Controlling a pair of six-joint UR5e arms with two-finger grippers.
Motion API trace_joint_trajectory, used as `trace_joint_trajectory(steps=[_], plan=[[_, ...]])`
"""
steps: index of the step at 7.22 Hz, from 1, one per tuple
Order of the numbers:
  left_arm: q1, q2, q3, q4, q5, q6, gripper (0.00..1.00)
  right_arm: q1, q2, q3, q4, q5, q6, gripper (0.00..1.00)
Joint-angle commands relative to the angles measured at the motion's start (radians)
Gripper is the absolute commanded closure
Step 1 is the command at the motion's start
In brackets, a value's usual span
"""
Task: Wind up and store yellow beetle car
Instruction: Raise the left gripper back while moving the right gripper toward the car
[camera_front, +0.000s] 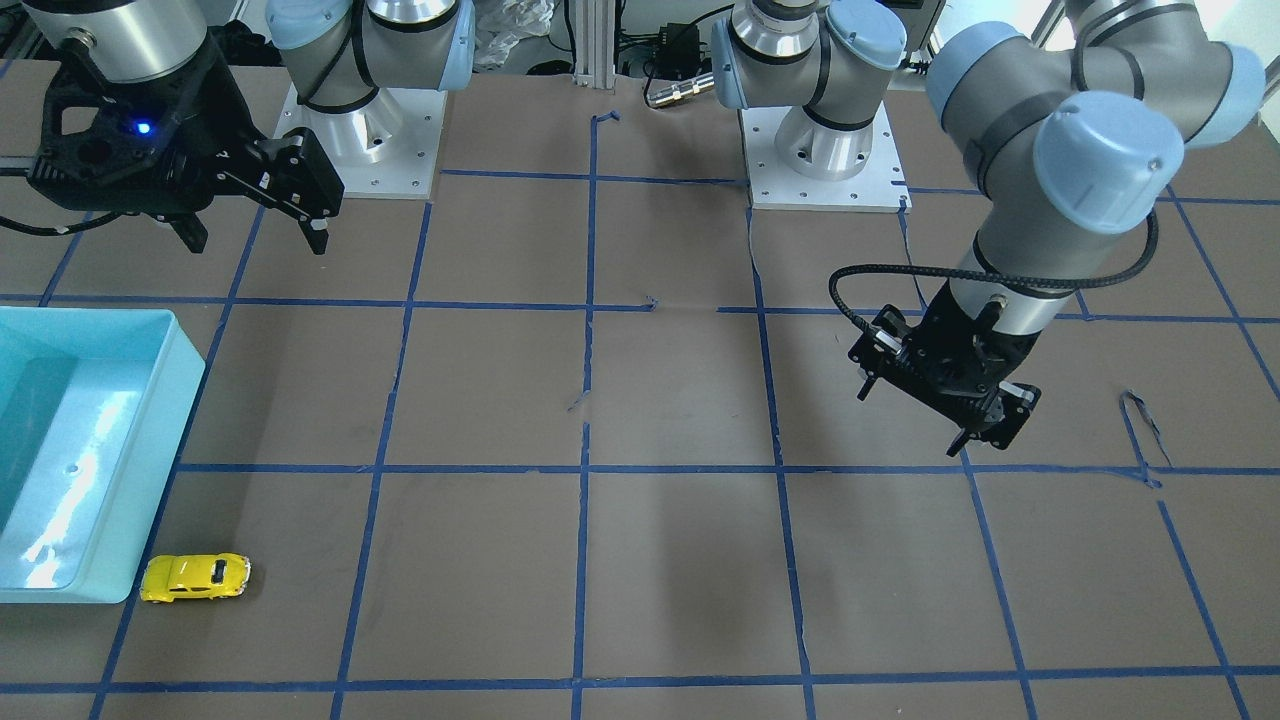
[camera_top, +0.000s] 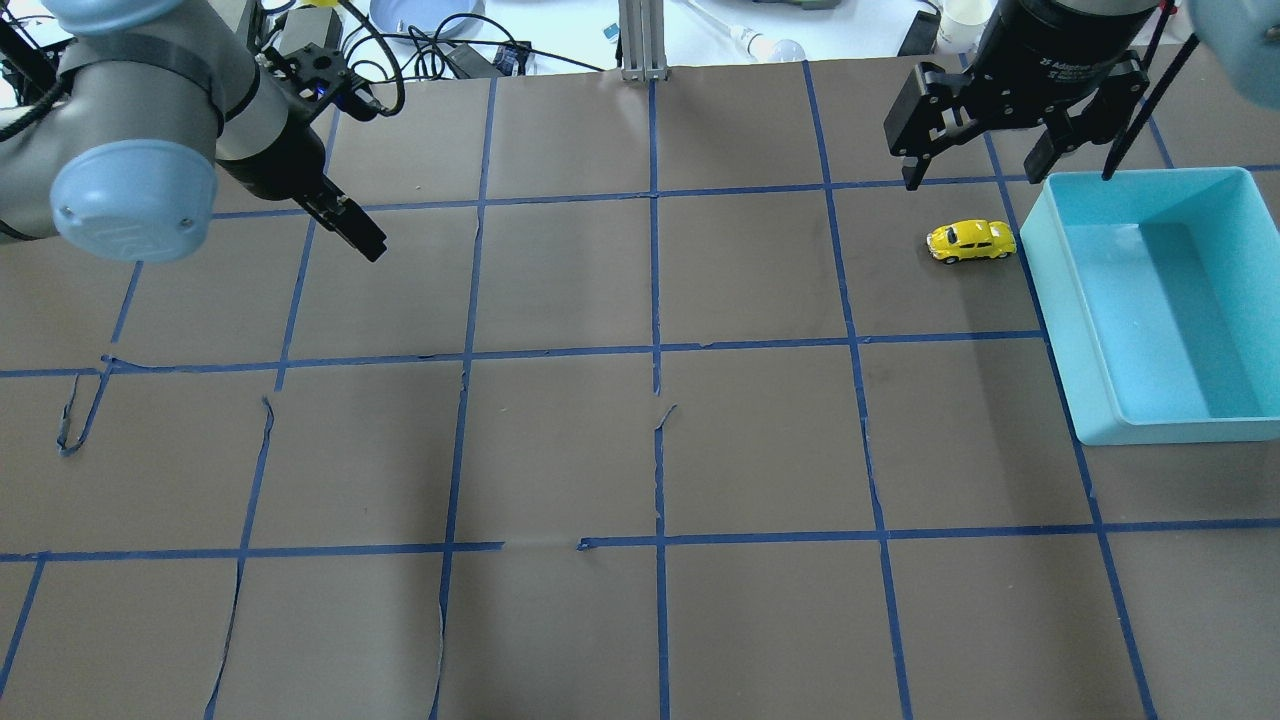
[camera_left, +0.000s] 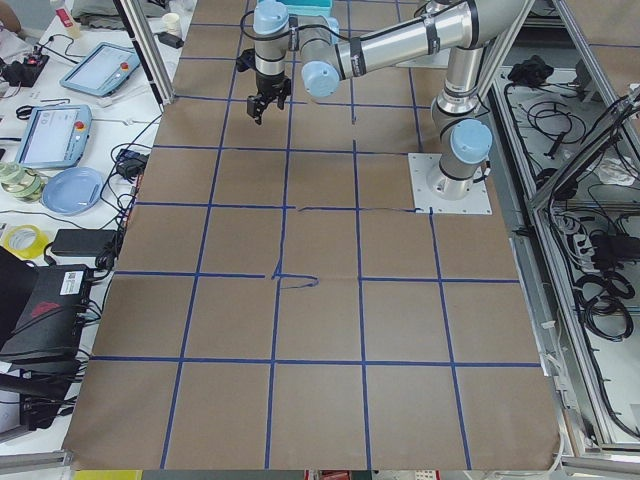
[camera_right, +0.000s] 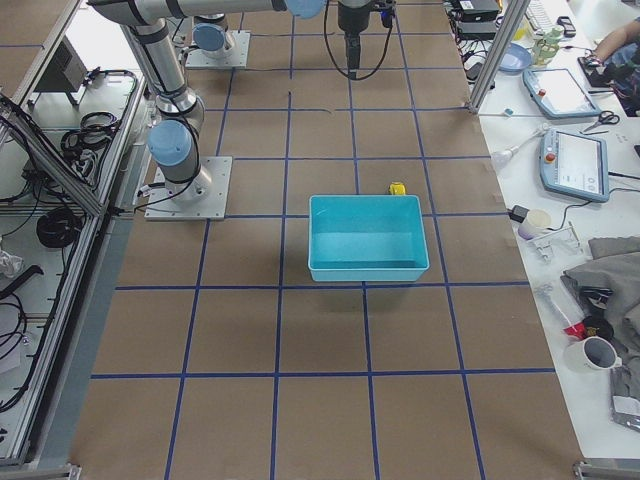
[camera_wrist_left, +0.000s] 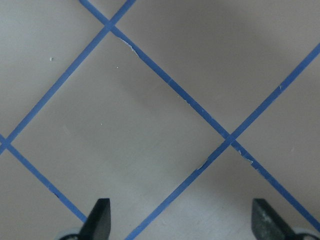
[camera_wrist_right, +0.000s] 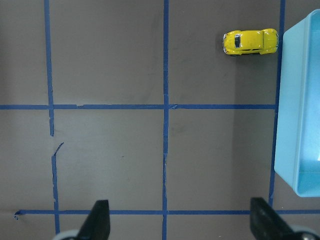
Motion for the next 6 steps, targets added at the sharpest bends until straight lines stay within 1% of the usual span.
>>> trace_joint_trajectory(steps=[1, 2, 3, 5, 6], plan=[[-0.091, 0.059, 0.051, -0.071, 0.075, -0.258, 0.00, -0.001, 0.000, 0.000, 0.000, 0.000, 0.000, 0.00], [-0.135, 0.082, 0.055, -0.084, 0.079, -0.407, 0.00, -0.001, 0.000, 0.000, 0.000, 0.000, 0.000, 0.00], [-0.145, 0.113, 0.057, -0.099, 0.074, -0.553, 0.00, -0.001, 0.000, 0.000, 0.000, 0.000, 0.000, 0.00], [-0.131, 0.166, 0.063, -0.174, 0.065, -0.706, 0.00, -0.001, 0.000, 0.000, 0.000, 0.000, 0.000, 0.00], [-0.128, 0.151, 0.095, -0.176, 0.063, -0.797, 0.00, 0.001, 0.000, 0.000, 0.000, 0.000, 0.000, 0.00]])
